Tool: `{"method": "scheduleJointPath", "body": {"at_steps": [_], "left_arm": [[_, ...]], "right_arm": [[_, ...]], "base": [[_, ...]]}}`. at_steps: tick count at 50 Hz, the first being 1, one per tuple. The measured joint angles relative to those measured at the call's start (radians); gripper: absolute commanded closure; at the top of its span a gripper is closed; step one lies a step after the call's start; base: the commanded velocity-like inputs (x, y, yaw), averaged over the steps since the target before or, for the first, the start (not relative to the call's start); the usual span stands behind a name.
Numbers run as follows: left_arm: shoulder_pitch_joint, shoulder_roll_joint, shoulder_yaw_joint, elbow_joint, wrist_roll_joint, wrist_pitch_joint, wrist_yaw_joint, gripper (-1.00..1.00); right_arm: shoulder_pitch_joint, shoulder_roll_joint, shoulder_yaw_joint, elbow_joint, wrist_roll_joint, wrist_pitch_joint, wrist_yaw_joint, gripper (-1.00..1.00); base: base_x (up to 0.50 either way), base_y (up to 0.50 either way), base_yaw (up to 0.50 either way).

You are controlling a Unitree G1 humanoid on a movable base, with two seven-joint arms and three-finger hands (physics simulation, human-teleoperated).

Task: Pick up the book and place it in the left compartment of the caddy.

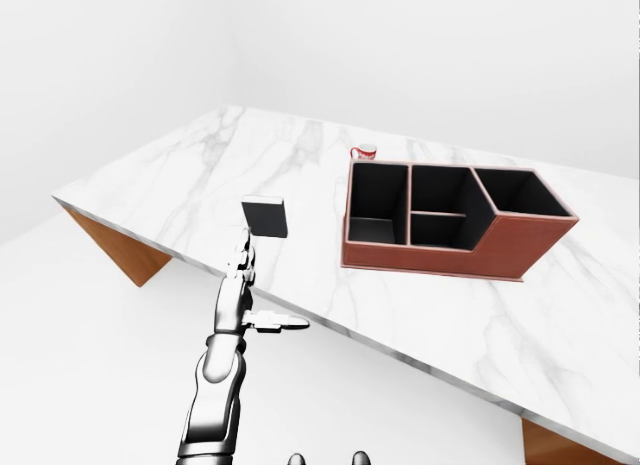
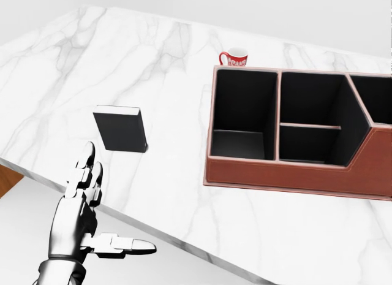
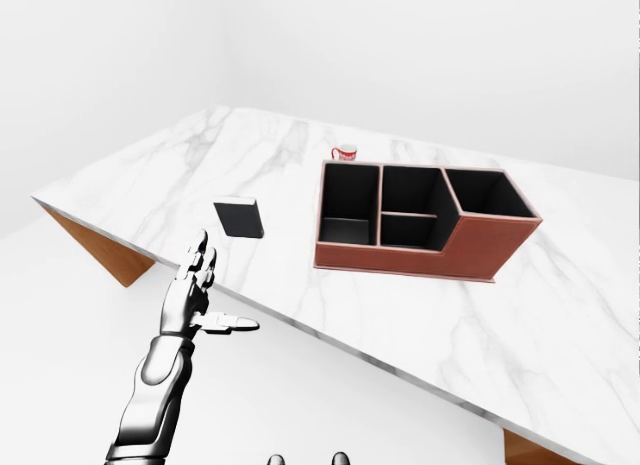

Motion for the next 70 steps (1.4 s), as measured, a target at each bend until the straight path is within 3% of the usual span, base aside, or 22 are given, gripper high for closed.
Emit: {"method": "scheduleJointPath", "body": {"at_steps": [16,70], "left_arm": [[-0.002,0.001,0.001,0.005,0.001,0.000,-0.003,-1.00],[0.002,0.001,-0.001,0.000,0.009,0.000,0.000,-1.00]], "right_arm": [[0.000,0.000,0.001,-0.001,0.004,0.000,0.000,-1.00],[0.005,0.010,0.001,-0.013,-0.012,0.000,0.019,-1.00]], "base": [[0.10,-0.21,0.00],[0.00,0.00,0.00]]}}
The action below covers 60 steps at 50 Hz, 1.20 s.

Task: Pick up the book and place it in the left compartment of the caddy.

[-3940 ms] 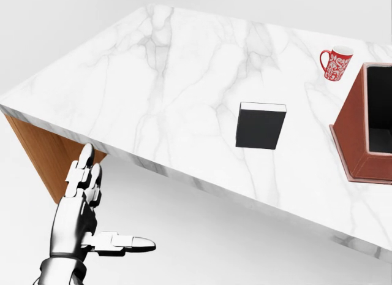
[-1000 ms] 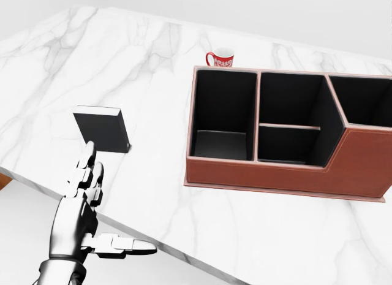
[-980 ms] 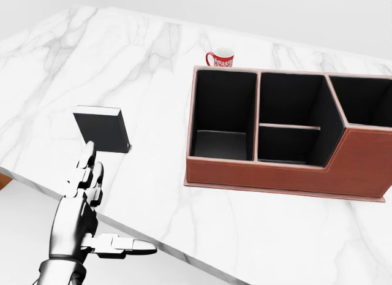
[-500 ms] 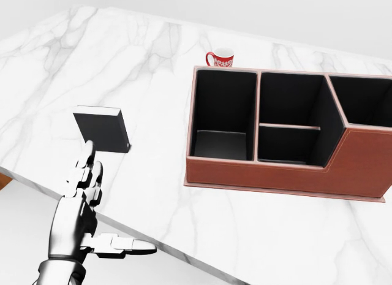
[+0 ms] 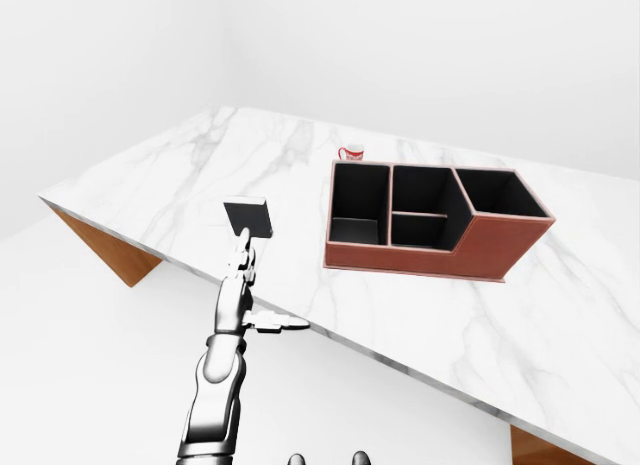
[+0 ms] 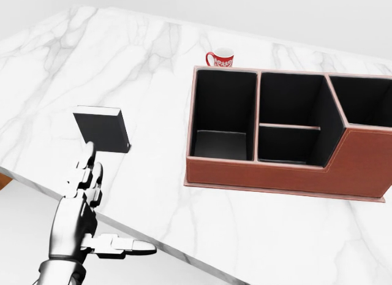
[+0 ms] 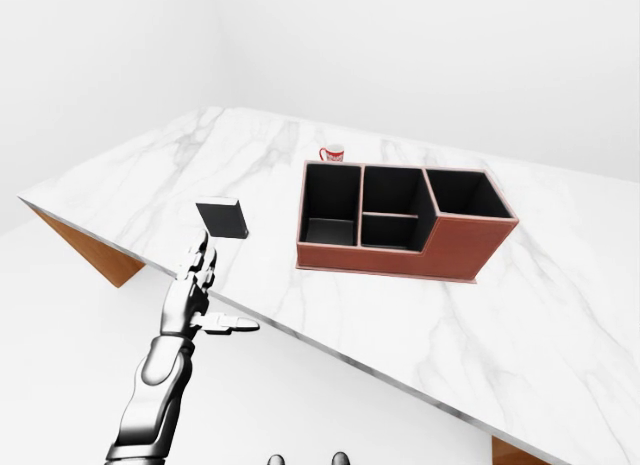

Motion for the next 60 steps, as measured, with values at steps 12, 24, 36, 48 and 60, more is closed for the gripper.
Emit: {"method": "scheduleJointPath", "body": {"at_steps": [12,24,36,48,60], "left_arm": [[-0.001,0.000,-0.002,0.000,0.003,0.000,-0.001,-1.00],[0.001,-0.001,-0.003,-0.001,0.005,0.000,-0.001,-1.00],[0.000,-0.001,-0.002,-0.001,0.004,0.000,0.002,-1.00],[0.007,-0.002,-0.005,-0.015,0.002,0.000,-0.003,-1.00],[0.008,-0.003,-0.006,-0.021,0.008,0.000,0.001,-1.00]], "right_arm": [[0.000,0.001,-0.001,-0.004,0.000,0.000,0.002,-1.00],[0.001,0.000,-0.003,-0.004,-0.001,0.000,0.004,-1.00],[-0.001,-0.001,0.001,0.004,-0.005,0.000,0.005,-1.00],[-0.002,-0.002,0.002,0.007,-0.004,0.000,0.002,-1.00],[-0.003,-0.004,0.004,0.010,-0.003,0.000,0.001,-1.00]], "base": [[0.00,0.00,0.00],[0.13,0.06,0.00],[0.16,0.08,0.00],[0.16,0.08,0.00],[0.16,0.08,0.00]]}}
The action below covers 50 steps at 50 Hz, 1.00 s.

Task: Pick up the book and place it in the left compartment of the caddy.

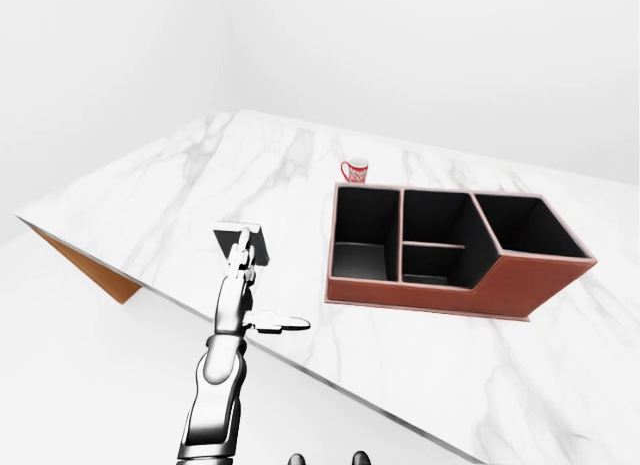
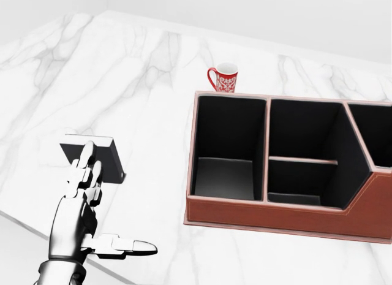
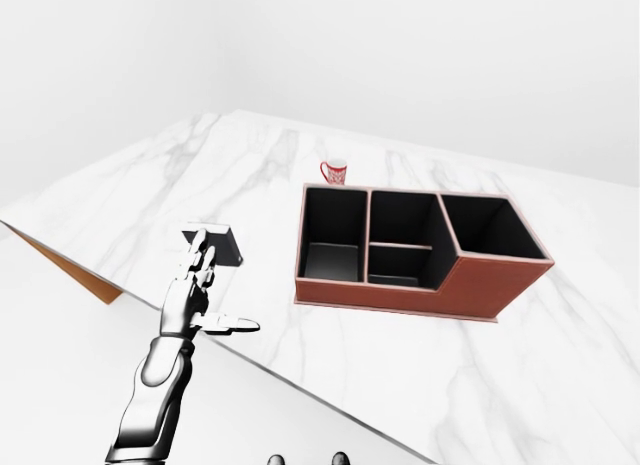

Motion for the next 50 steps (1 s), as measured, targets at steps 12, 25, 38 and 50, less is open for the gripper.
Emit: {"method": "scheduleJointPath", "body": {"at_steps": [12,25,38,50], "left_arm": [[0.006,0.001,-0.001,-0.009,0.022,0.000,0.011,-1.00],[0.013,-0.001,0.002,-0.024,0.028,0.000,0.026,-1.00],[0.015,0.000,0.007,-0.031,0.028,0.000,0.038,-1.00],[0.013,0.001,0.012,-0.032,0.024,0.000,0.041,-1.00]], "right_arm": [[0.000,-0.001,-0.002,-0.002,0.002,0.000,0.001,-1.00],[0.002,-0.001,-0.004,-0.001,0.004,0.000,0.005,-1.00],[0.003,0.002,-0.004,-0.003,0.005,0.000,0.007,-1.00],[0.002,0.002,-0.003,-0.002,0.005,0.000,0.003,-1.00]], "base": [[0.16,0.08,0.00],[0.15,0.08,0.00],[0.15,0.08,0.00],[0.16,0.07,0.00]]}}
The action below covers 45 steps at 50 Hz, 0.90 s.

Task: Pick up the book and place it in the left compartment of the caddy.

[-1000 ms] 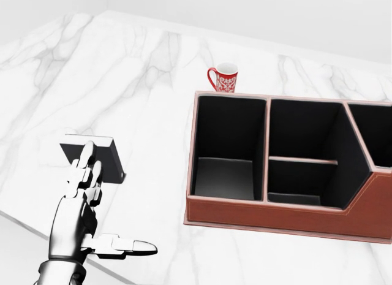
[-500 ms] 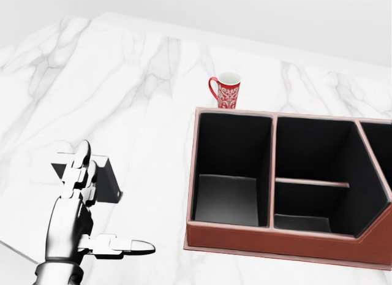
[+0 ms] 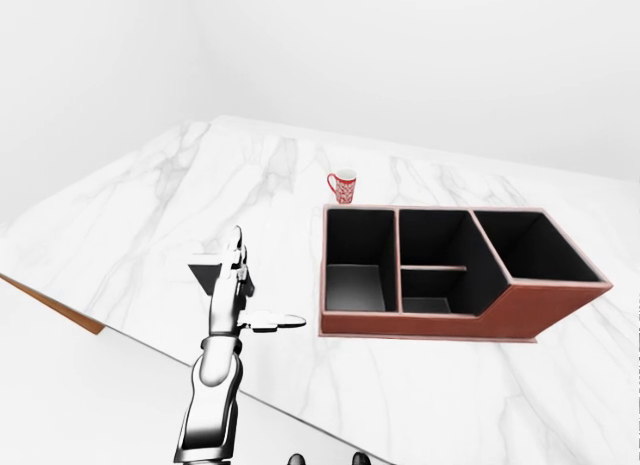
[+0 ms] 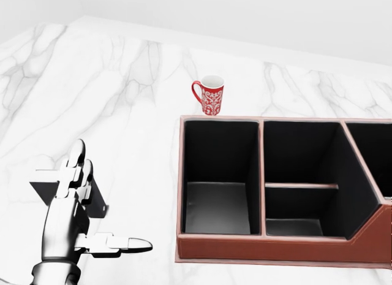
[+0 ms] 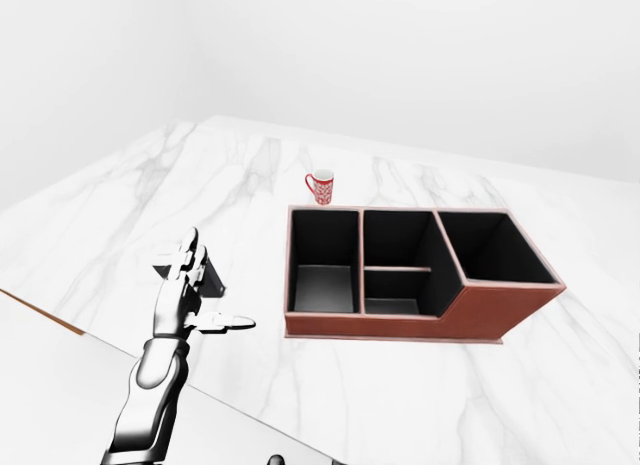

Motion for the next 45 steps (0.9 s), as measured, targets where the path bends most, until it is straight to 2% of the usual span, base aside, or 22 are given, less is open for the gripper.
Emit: {"method": "scheduleJointPath", "body": {"at_steps": [10,19,23,32,41,45], "left_arm": [[0.002,-0.002,0.007,-0.013,-0.007,0.000,0.008,-1.00],[0.002,-0.001,0.030,-0.078,0.045,0.002,0.087,-1.00],[-0.001,0.000,0.035,-0.107,0.108,0.006,0.145,-1.00],[0.002,0.002,0.030,-0.199,0.298,0.056,0.258,-1.00],[-0.002,0.010,0.028,-0.264,0.548,0.126,0.366,-1.00],[-0.006,0.017,0.026,-0.262,0.655,0.145,0.423,-1.00]], "right_arm": [[0.000,-0.001,-0.002,-0.001,0.005,0.000,-0.003,-1.00],[-0.001,-0.003,-0.001,0.001,0.012,0.000,-0.003,-1.00],[-0.001,-0.003,0.001,0.004,0.012,0.000,-0.002,-1.00],[0.000,0.000,0.004,0.002,0.011,0.000,0.003,-1.00],[0.000,0.004,0.006,-0.002,0.007,0.000,0.004,-1.00],[0.000,0.005,0.007,0.000,0.006,0.000,0.006,-1.00]], "base": [[0.14,0.05,0.00],[0.00,0.00,0.00],[0.00,0.00,0.00],[0.00,0.00,0.00],[0.00,0.00,0.00],[0.00,0.00,0.00]]}}
